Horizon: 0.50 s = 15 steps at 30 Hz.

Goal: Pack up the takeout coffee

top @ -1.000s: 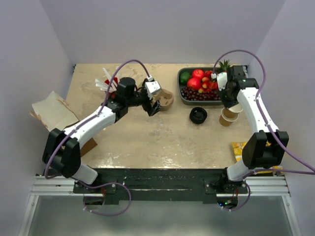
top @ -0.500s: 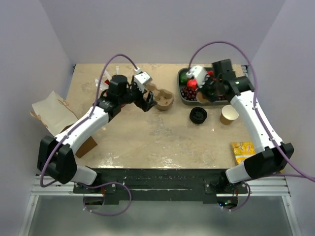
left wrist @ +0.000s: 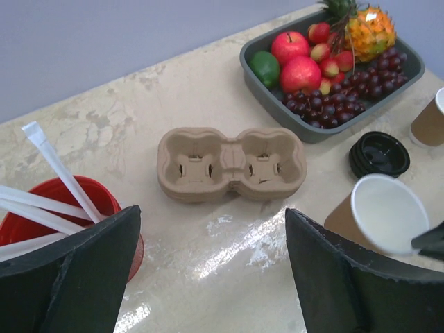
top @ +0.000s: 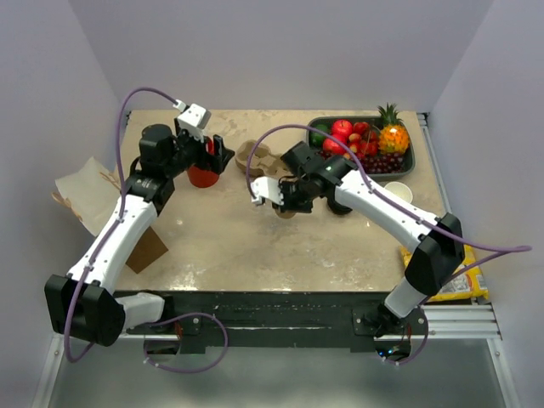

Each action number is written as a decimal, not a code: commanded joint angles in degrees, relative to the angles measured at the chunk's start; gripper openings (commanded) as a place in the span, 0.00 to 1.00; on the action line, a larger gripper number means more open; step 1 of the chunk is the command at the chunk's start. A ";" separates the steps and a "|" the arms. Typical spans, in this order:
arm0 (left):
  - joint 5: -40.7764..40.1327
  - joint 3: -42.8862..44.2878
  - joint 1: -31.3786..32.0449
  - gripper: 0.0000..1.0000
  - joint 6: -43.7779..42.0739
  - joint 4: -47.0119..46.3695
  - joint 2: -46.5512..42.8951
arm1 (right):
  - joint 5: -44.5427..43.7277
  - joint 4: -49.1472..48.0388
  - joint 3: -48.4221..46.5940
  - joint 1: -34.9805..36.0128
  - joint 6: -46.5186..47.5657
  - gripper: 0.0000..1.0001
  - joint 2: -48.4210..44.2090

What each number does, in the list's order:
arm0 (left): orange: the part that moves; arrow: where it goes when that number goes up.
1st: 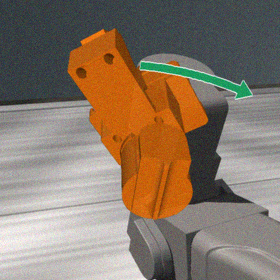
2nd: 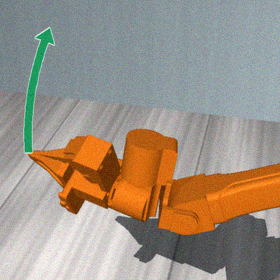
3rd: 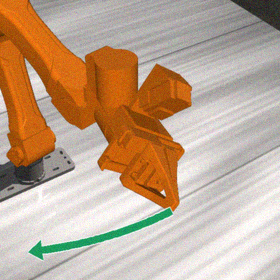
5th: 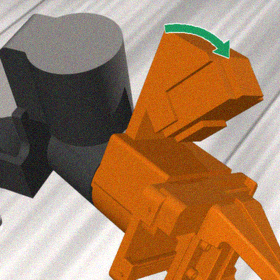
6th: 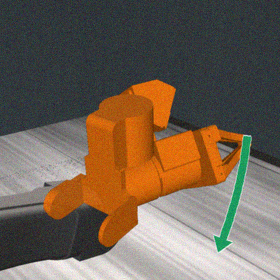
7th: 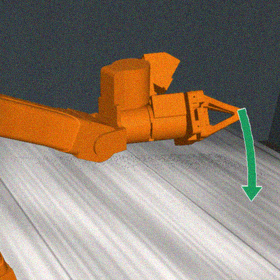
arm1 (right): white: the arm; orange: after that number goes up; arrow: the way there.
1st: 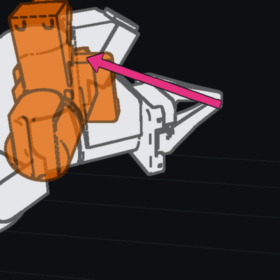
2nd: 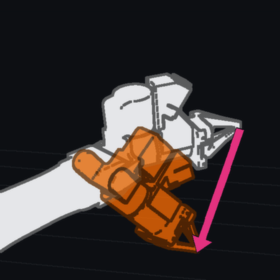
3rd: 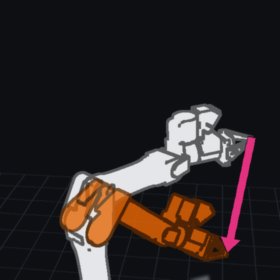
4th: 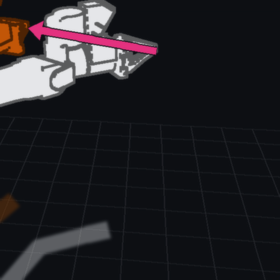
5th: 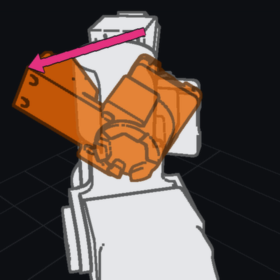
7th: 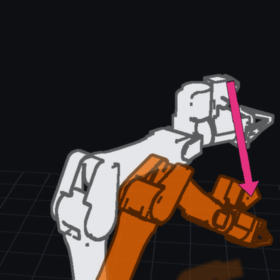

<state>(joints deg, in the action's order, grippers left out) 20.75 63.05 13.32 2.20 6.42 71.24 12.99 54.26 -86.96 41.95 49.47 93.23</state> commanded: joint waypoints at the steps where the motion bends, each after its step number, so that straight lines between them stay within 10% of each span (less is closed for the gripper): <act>1: -1.15 -1.69 0.21 0.89 2.11 -5.53 -3.91 | -0.25 -2.93 2.67 4.53 3.09 0.00 -0.95; 15: -1.42 -3.46 0.30 0.91 0.62 -8.61 -5.06 | -1.39 -1.78 2.14 5.95 2.91 0.00 5.12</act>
<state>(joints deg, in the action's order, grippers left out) 19.53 60.07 13.30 2.96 1.21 67.16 12.73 52.88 -83.79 47.97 51.83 98.85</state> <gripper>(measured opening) 0.912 0.017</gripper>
